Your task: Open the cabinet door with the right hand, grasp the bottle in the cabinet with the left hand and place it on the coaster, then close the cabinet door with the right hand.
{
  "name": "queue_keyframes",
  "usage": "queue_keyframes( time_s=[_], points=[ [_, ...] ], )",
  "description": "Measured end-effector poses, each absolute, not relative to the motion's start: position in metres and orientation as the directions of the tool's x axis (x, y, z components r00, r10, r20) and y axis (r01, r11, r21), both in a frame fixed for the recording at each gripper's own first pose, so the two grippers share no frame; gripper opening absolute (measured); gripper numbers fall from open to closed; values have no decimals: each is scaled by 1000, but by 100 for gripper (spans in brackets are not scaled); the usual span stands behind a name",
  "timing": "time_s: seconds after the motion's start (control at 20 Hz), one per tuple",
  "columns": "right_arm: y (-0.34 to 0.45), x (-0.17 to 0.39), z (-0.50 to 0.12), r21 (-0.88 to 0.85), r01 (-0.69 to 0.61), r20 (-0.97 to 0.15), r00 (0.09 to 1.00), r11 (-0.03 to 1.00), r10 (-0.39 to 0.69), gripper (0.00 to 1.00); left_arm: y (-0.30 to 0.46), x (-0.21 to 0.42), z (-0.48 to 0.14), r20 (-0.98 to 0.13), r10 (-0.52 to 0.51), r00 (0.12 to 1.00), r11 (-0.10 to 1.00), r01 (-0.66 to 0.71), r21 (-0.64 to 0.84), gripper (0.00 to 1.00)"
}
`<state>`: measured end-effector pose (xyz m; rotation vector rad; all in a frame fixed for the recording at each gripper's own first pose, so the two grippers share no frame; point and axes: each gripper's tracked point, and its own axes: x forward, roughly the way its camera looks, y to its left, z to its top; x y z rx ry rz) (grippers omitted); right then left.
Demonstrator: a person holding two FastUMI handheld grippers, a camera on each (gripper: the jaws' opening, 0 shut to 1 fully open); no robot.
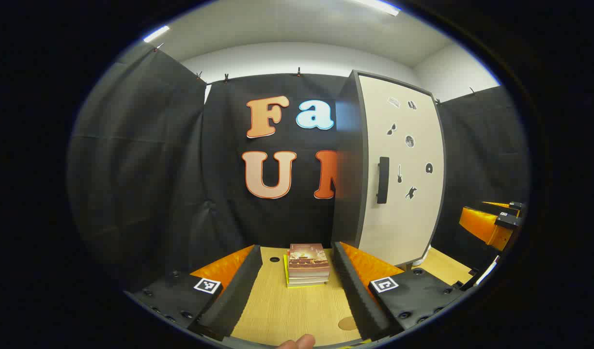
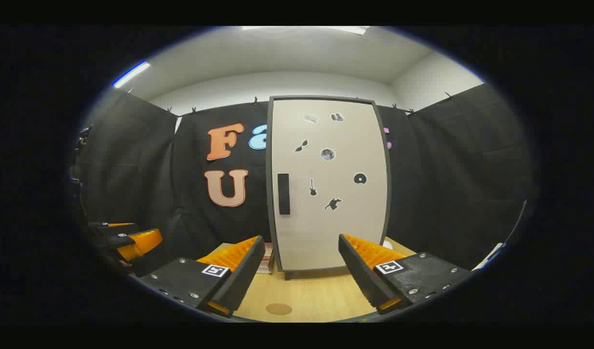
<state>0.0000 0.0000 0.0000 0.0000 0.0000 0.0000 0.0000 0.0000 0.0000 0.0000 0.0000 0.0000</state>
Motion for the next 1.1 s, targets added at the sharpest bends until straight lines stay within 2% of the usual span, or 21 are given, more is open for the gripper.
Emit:
queue_keyframes(
  time_s=[0.35,0.4,0.45,0.85,0.95,1.0,1.05,1.1],
  points=[
    [1,8,-6,13,-16,-8,1000,1000,17,94,4,2,-4,-10,16,1000,1000,-16,10,96],
    [0,10,-6,12,-14,-9,1000,1000,14,94,5,4,-4,-10,18,1000,1000,-18,10,94],
    [-1,12,-5,12,-10,-9,1000,1000,11,94,7,4,-4,-12,20,1000,1000,-20,11,99],
    [1,32,-10,11,-11,-25,1000,1000,11,94,9,19,-8,-21,17,1000,1000,-17,14,94],
    [5,43,-9,14,-18,-24,1000,1000,18,94,13,25,-10,-25,20,1000,1000,-19,14,94],
    [5,49,-8,13,-21,-24,999,1000,21,94,14,28,-11,-28,21,999,1000,-21,14,99],
    [7,57,-8,11,-25,-25,999,1000,25,94,16,31,-13,-31,23,999,1000,-23,13,94],
    [12,67,-6,9,-31,-27,999,999,31,95,18,34,-14,-35,25,999,1000,-25,12,94]
  ],
)
